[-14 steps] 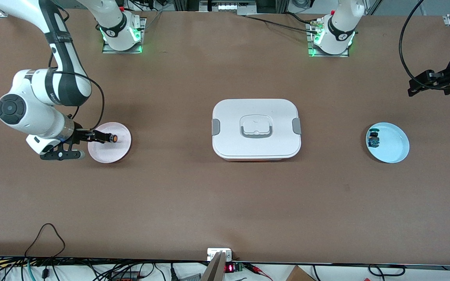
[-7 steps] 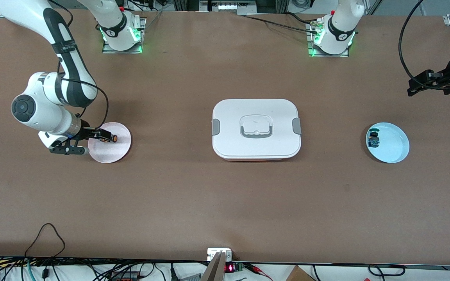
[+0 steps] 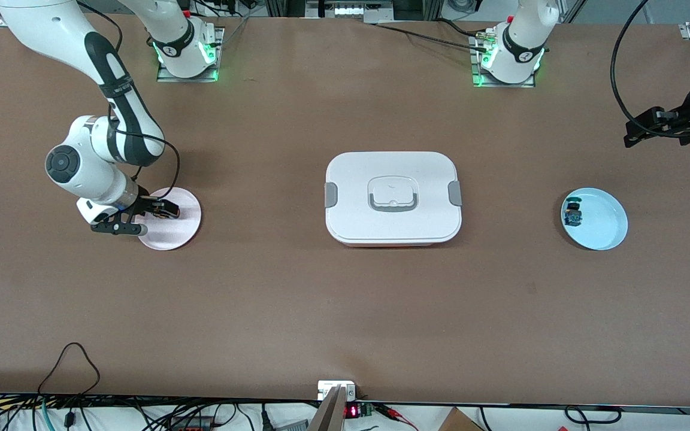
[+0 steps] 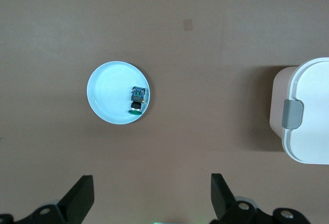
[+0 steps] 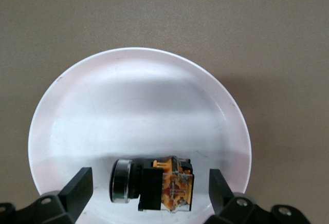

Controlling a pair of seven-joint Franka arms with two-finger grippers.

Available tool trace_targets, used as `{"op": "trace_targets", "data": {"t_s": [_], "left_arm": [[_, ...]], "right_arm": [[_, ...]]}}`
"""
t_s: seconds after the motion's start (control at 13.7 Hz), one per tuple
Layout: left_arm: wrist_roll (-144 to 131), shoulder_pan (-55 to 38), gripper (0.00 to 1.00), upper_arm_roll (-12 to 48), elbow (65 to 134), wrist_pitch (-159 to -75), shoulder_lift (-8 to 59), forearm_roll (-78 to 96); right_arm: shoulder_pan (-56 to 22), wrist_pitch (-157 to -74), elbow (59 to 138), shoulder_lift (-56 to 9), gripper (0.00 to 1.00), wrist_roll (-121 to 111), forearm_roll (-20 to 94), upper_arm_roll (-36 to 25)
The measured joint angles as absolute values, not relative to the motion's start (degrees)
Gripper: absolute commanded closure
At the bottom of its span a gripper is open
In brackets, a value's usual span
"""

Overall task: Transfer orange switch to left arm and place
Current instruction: 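Close the right gripper on the orange switch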

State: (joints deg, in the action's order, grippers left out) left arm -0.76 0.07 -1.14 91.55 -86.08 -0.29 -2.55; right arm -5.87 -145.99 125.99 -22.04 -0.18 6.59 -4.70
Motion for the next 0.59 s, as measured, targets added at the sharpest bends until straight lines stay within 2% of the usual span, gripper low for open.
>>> {"op": "trace_targets", "data": {"t_s": [0.59], "left_arm": [[-0.8,0.1,0.0,-1.1,91.5,-86.0,-0.3,-2.6]], "right_arm": [[-7.0,-149.1,126.6,-23.4,0.0,0.4,7.8,-4.5]]}}
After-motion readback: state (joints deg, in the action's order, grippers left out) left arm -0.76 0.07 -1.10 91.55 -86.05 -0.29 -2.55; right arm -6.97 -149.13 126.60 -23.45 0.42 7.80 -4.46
